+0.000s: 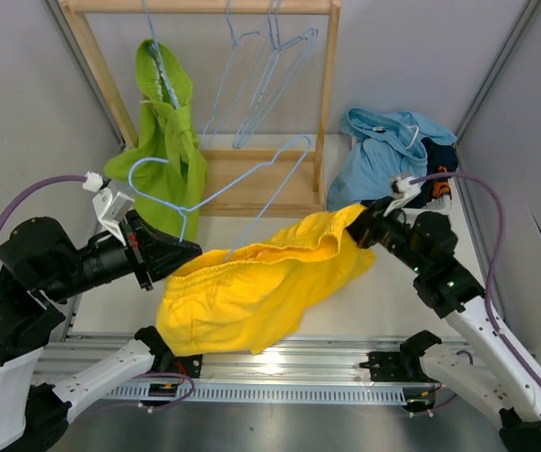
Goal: Remove the shorts from the hanger
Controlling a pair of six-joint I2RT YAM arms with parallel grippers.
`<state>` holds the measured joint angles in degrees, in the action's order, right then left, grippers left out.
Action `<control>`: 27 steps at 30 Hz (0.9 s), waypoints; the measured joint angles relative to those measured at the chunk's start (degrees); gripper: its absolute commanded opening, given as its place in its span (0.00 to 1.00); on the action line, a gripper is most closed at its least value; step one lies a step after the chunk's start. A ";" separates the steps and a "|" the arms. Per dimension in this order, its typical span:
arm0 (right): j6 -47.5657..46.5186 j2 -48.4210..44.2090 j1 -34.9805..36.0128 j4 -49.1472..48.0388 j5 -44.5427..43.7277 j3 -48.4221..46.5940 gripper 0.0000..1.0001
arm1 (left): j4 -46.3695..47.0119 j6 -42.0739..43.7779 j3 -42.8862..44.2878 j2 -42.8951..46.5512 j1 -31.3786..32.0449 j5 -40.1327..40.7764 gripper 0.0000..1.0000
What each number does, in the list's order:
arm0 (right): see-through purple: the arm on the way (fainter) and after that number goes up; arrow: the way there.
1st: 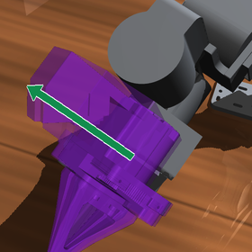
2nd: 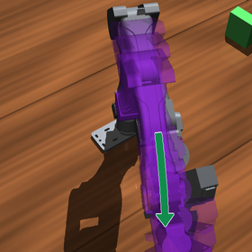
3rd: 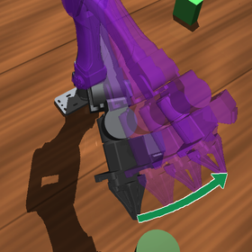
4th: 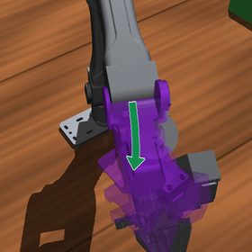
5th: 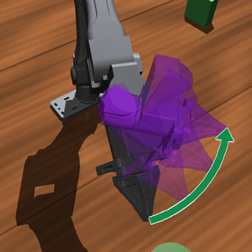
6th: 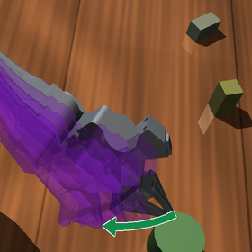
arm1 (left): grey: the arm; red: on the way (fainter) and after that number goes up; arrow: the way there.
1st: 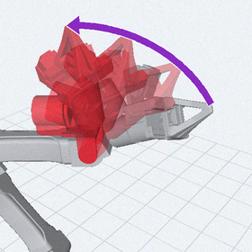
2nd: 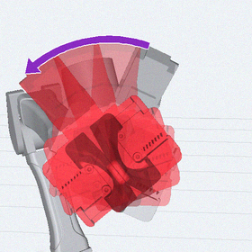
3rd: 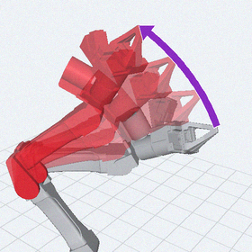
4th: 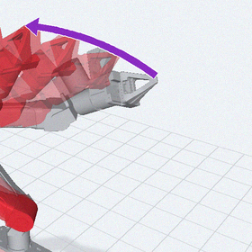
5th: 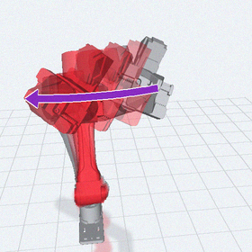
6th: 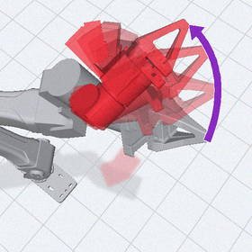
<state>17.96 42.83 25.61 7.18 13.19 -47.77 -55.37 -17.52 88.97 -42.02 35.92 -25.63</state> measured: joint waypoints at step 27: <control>-14.29 48.19 -13.33 8.85 -16.94 -90.62 0.00 | -1.66 -4.92 -12.52 7.80 0.28 33.03 0.00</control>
<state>3.66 91.02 12.27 16.03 -3.75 -138.39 -57.04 -22.44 76.44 -34.22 36.21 7.40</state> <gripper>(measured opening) 0.031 0.030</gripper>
